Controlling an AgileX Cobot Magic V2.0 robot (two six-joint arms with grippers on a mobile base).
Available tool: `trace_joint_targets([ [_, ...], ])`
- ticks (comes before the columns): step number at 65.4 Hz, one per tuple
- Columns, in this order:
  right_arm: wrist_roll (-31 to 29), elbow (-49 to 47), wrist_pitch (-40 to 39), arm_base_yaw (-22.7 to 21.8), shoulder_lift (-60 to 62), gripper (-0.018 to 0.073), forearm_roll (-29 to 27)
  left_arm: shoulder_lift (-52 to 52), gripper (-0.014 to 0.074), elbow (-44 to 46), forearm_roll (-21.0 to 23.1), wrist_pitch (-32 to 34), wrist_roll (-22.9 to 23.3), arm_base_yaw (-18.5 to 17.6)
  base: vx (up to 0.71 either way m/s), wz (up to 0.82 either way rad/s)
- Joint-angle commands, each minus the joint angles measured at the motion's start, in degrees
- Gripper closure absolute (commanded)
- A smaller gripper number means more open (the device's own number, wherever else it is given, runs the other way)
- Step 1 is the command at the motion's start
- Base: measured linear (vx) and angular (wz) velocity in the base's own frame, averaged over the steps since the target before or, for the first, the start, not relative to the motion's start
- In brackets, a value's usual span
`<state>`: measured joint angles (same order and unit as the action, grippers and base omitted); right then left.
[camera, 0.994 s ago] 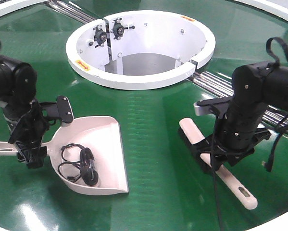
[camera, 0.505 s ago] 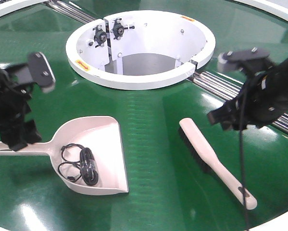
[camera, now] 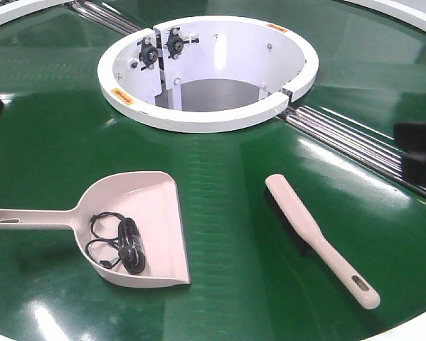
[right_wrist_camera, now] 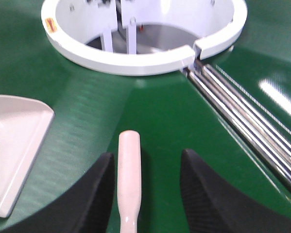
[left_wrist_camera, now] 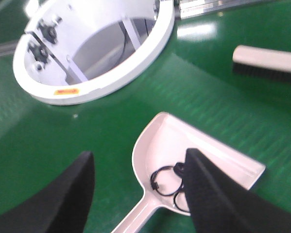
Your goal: Clean and inspect green conveyor with broom and dustpan
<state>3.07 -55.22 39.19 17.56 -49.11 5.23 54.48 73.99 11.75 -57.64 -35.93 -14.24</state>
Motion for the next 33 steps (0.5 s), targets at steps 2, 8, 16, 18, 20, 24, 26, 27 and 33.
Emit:
trace_joint_targets([
  [2, 0.3, 5.3, -10.0, -0.3, 8.6, 0.0244, 0.6, -6.4, 0.0242, -4.3, 1.8, 8.0, 1.8, -0.3, 0.0, 0.0],
  [8, 0.3, 10.5, -13.0, -0.3, 16.3, 0.0244, 0.1, -12.3, 0.0242, -12.0, 3.2, 15.4, 1.8, -0.3, 0.0, 0.0],
  [16, 0.3, 17.7, -15.7, -0.3, 25.7, 0.0244, 0.1, -21.4, 0.0242, -24.8, 6.3, 26.8, 1.8, -0.3, 0.0, 0.0],
  [18, 0.3, 19.4, -16.2, -0.3, 27.9, 0.0244, 0.1, -23.4, 0.0242, -28.0, 7.0, 29.0, 1.8, -0.3, 0.0, 0.0],
  [20, 0.3, 21.2, -16.9, -0.3, 30.0, 0.0244, 0.1, -25.3, 0.0242, -31.2, 7.7, 31.0, 1.8, -0.3, 0.0, 0.0],
  [24, 0.3, 24.7, -18.8, -0.3, 34.1, 0.0244, 0.1, -28.4, 0.0242, -37.2, 8.1, 34.5, 1.8, -0.3, 0.0, 0.0],
  [26, 0.3, 26.4, -19.8, -0.3, 36.0, 0.0244, -0.1, -29.7, 0.0242, -40.0, 8.6, 36.1, 1.9, -0.3, 0.0, 0.0],
  [27, 0.3, 27.5, -20.4, -0.3, 37.0, 0.0244, -0.4, -30.3, 0.0242, -41.6, 9.2, 36.9, 2.0, -0.3, 0.0, 0.0],
  [33, 0.3, 32.6, -22.1, -0.3, 41.2, 0.0244, -1.2, -32.3, 0.0242, -48.7, 11.7, 40.9, 5.6, -0.3, 0.0, 0.0],
])
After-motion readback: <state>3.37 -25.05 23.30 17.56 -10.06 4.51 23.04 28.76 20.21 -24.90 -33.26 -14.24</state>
